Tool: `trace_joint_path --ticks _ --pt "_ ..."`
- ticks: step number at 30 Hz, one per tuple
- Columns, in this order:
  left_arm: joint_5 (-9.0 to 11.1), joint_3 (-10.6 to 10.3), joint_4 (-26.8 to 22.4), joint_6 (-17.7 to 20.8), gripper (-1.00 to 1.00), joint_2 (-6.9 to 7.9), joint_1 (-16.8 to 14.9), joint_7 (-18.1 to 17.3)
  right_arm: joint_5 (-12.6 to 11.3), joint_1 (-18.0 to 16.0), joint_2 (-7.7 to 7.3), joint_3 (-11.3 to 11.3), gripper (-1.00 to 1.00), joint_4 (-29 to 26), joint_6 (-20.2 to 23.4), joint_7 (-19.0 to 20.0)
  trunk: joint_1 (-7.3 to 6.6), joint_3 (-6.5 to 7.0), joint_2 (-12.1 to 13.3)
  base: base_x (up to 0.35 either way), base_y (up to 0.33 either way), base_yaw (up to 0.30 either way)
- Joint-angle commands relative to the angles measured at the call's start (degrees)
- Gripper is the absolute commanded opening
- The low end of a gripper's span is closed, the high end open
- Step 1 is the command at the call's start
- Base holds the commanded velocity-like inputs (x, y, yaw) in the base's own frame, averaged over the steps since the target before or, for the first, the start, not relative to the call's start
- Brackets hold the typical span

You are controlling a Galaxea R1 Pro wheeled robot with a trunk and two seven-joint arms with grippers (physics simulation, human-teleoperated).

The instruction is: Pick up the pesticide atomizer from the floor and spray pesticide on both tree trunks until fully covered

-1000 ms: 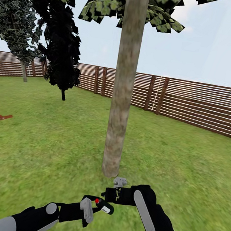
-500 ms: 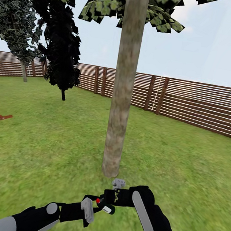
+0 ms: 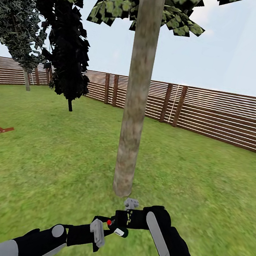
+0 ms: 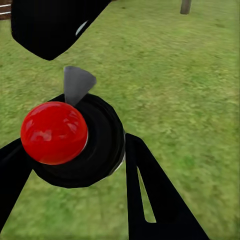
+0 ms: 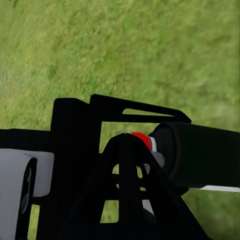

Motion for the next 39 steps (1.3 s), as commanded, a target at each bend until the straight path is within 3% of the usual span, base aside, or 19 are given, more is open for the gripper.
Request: trace_joint_path --ticks 1,16,39 --pt "0.6 -0.3 0.0 -0.1 -1.0 0.04 -0.1 -0.1 0.6 -0.1 0.03 0.0 -1.0 0.1 0.2 0.5 0.03 -0.12 -0.1 0.0 0.0 0.0" --pt "0.6 -0.3 -1.9 -0.1 -1.0 0.04 -0.1 0.0 0.7 -0.1 0.84 0.2 -1.0 1.3 0.2 0.5 0.03 -0.12 -0.1 0.0 0.0 0.0" --pt "0.6 -0.3 -1.4 -0.1 -1.0 0.04 -0.1 0.0 0.7 -0.1 0.27 -0.2 -1.0 0.5 0.2 0.5 0.03 -0.12 -0.1 0.0 0.0 0.0"
